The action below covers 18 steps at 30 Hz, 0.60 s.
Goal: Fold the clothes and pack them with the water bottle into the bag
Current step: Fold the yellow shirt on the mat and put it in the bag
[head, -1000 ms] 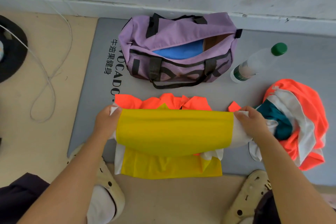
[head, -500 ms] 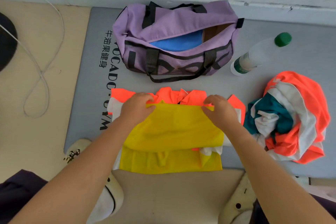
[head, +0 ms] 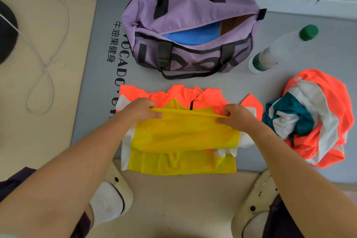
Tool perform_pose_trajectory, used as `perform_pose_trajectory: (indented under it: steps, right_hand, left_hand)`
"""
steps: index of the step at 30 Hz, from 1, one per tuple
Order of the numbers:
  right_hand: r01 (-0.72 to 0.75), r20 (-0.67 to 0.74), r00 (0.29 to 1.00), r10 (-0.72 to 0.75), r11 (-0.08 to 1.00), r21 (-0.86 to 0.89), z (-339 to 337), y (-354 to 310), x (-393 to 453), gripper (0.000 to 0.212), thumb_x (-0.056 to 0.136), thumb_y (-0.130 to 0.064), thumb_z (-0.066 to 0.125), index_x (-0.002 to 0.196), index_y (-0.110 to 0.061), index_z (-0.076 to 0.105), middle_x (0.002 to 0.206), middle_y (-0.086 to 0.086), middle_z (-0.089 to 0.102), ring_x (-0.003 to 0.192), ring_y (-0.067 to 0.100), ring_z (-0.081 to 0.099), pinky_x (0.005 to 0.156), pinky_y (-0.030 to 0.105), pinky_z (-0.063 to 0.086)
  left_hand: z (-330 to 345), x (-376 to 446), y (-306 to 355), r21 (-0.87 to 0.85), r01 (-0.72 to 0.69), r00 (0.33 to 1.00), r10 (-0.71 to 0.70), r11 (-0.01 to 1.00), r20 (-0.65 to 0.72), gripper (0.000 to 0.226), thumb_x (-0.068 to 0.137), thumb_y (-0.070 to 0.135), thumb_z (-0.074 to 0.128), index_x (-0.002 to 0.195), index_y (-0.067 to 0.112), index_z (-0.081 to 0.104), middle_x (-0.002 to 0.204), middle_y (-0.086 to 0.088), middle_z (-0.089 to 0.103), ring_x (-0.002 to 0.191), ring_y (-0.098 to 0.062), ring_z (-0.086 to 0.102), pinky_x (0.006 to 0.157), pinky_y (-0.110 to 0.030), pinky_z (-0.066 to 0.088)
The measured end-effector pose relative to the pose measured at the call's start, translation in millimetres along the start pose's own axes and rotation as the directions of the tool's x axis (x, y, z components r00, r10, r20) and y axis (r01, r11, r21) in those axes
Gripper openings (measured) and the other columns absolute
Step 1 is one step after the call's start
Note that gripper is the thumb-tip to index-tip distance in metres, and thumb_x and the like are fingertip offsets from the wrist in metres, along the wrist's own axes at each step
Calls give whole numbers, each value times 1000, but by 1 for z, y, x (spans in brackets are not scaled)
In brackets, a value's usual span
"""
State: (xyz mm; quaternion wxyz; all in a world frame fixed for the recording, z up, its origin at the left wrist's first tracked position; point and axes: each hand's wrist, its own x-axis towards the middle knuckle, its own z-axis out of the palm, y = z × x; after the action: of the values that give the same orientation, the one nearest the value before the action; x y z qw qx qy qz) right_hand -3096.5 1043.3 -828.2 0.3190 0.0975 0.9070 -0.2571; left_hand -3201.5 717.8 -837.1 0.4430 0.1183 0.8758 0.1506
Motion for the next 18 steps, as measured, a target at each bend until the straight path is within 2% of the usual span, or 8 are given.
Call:
perform_pose_trajectory:
  steps: [4,6,8,10,13,15,17,18]
  right_hand:
    - [-52,63,997,53,998,-19,-15,-1,-19,34,85,-35,72,74,-21,43,69,-1,46,63,16,44,52,28,31]
    - [-82,117,989,87,996,-47,-27,-8,-32,27,87,-36,69,77,-22,49,74,3,55,61,18,52,54,29,37]
    - [-98,204,971,123,986,-131,-41,-17,-46,30,91,-38,63,72,-19,51,68,6,62,55,16,59,57,28,39]
    - [-136,308,933,185,975,-173,-60,-29,-65,35,93,-41,61,68,-19,49,65,2,56,54,16,66,55,26,37]
    - [-198,421,882,214,977,-83,-95,-48,-98,27,90,-40,66,76,-21,54,85,1,53,54,18,71,54,24,46]
    - [-137,303,941,154,988,-75,-122,-62,-117,29,92,-40,63,78,-16,56,83,4,55,58,20,72,60,28,48]
    - [-64,47,996,69,992,-112,-147,-79,-132,35,95,-39,58,73,-14,53,72,7,54,64,21,72,62,31,43]
    - [-43,-79,996,34,991,-123,-158,-88,-139,36,96,-38,56,68,-15,50,69,6,54,67,22,70,59,30,40]
  left_hand:
    - [-5,-20,-6,90,60,996,-65,994,57,47,88,44,68,59,15,46,63,-3,41,62,-17,43,54,-32,28]
    - [-11,-35,-4,43,85,994,-88,995,62,45,89,43,67,60,15,49,64,-4,47,64,-21,52,55,-29,39]
    - [-21,-55,-1,-18,91,993,-89,996,81,42,88,44,69,63,14,55,65,-6,54,62,-23,60,51,-26,49]
    - [-35,-78,6,-21,70,994,-69,997,80,44,85,49,71,61,16,56,62,-4,53,56,-20,59,44,-23,47]
    - [-65,-114,22,51,22,1000,-21,998,-12,49,82,58,68,54,20,53,54,2,47,49,-11,50,41,-21,39]
    - [-90,-137,34,50,-16,989,24,999,-149,51,85,57,66,53,21,49,53,2,43,50,-13,45,46,-25,33]
    - [-116,-159,45,35,-84,929,91,996,-359,53,87,53,65,52,20,43,52,1,37,51,-16,39,50,-30,24]
    - [-127,-169,52,41,-115,881,121,993,-457,53,88,51,65,52,19,42,52,0,37,52,-17,39,51,-32,23]
